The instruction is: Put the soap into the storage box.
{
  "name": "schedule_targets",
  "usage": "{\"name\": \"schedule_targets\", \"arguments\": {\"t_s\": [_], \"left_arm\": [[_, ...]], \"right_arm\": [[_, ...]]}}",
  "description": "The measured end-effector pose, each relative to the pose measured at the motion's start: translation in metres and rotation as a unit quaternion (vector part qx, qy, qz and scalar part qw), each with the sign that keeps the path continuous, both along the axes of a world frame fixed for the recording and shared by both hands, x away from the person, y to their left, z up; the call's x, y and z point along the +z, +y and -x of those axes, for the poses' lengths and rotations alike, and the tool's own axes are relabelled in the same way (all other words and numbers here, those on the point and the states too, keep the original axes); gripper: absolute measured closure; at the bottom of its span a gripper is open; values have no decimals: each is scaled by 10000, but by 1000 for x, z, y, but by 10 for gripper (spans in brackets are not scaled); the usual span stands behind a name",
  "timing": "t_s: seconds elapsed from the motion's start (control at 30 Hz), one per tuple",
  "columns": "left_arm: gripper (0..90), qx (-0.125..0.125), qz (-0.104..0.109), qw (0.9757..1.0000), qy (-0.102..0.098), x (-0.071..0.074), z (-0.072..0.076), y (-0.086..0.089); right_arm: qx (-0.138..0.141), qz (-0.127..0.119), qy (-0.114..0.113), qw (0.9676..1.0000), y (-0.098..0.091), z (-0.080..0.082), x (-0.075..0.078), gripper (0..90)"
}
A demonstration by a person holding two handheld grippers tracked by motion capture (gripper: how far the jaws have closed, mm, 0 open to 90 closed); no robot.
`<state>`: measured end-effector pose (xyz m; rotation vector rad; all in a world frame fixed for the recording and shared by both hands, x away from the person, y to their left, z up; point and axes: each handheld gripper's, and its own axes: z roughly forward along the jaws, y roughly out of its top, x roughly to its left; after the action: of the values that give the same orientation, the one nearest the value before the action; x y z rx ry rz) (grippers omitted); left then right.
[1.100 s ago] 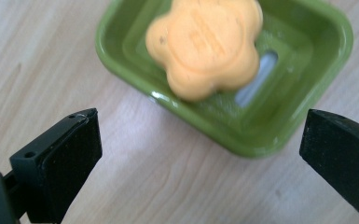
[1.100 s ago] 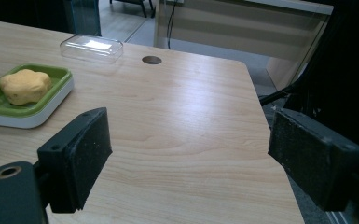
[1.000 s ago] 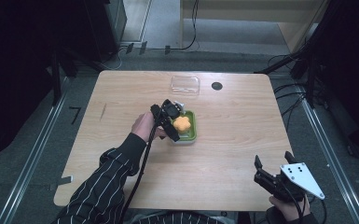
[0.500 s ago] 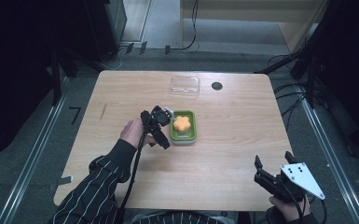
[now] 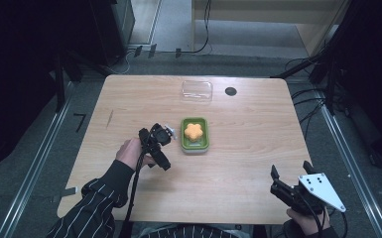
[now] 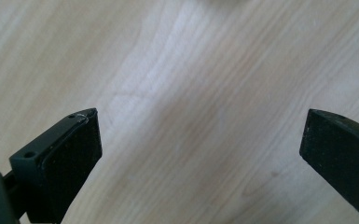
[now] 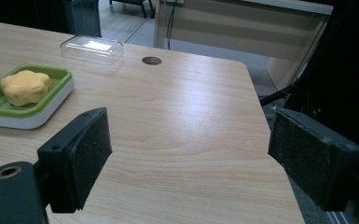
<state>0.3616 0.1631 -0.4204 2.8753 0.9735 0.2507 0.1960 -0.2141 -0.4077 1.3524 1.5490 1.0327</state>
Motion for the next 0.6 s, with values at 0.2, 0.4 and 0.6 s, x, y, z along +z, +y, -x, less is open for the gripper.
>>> {"name": "schedule_targets", "arguments": {"t_s": [0.2,0.4,0.6], "left_arm": [[0,-22,-45,9999,119,-5,11,7],[0,6,-112,9997,198,-12,21,14],[0,29,-126,9995,304,-17,34,22]], "right_arm": [[6,5,-1,10000,0,0,0,137],[7,4,2,10000,0,0,0,137],[3,-9,4,10000,0,0,0,137]]}}
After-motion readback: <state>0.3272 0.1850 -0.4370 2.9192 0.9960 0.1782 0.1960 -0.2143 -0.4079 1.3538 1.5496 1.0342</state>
